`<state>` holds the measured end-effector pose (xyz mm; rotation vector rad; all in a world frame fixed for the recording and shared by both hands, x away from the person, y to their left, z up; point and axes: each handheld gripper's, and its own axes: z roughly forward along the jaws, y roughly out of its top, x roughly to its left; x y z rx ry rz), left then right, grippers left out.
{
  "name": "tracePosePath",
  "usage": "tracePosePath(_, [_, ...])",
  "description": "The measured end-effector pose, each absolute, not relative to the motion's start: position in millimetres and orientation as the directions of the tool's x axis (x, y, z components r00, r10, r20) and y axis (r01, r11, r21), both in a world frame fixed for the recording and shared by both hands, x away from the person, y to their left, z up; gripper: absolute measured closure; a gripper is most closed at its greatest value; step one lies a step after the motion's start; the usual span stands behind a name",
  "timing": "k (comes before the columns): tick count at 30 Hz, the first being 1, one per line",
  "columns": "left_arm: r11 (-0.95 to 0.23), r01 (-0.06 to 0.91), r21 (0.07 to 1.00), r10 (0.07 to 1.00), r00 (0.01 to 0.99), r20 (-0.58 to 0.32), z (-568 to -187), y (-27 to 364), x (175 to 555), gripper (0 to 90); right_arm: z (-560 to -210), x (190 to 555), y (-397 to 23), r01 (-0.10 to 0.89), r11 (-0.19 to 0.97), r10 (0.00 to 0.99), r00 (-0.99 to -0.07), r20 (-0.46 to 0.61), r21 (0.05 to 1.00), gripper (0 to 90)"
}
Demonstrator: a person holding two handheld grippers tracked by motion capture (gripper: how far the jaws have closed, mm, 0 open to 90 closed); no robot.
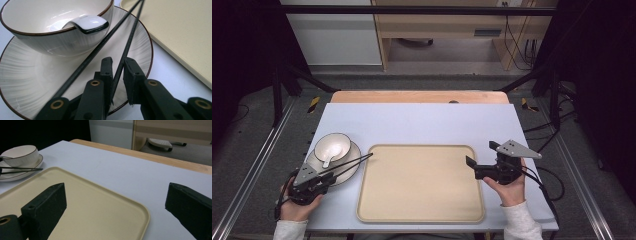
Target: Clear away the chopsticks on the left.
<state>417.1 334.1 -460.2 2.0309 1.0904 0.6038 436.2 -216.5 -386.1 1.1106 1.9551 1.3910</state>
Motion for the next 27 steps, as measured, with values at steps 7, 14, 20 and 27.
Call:
tracePosePath(7, [-0.367, 0.497, 0.787, 0.843, 0.535, 0.056, -460.1, 331.8, 416.8, 81.9, -386.1, 436.1, -216.6, 0.332, 0.149, 0.835, -0.547, 0.062, 0.931, 3.8])
tracePosePath(14, [-0.366, 0.504, 0.782, 0.844, 0.534, 0.051, -460.5, 330.1, 418.7, 81.1, -385.9, 436.2, -216.7, 0.332, 0.148, 0.834, -0.548, 0.062, 0.931, 3.7])
tracePosePath(20, [-0.360, 0.514, 0.778, 0.845, 0.533, 0.038, -460.5, 327.9, 423.1, 79.2, -386.2, 436.4, -216.6, 0.334, 0.149, 0.833, -0.550, 0.064, 0.931, 3.7])
tracePosePath(27, [-0.338, 0.538, 0.772, 0.857, 0.515, 0.016, -462.3, 324.9, 426.4, 82.7, -386.2, 436.4, -216.4, 0.335, 0.148, 0.832, -0.551, 0.066, 0.930, 3.6])
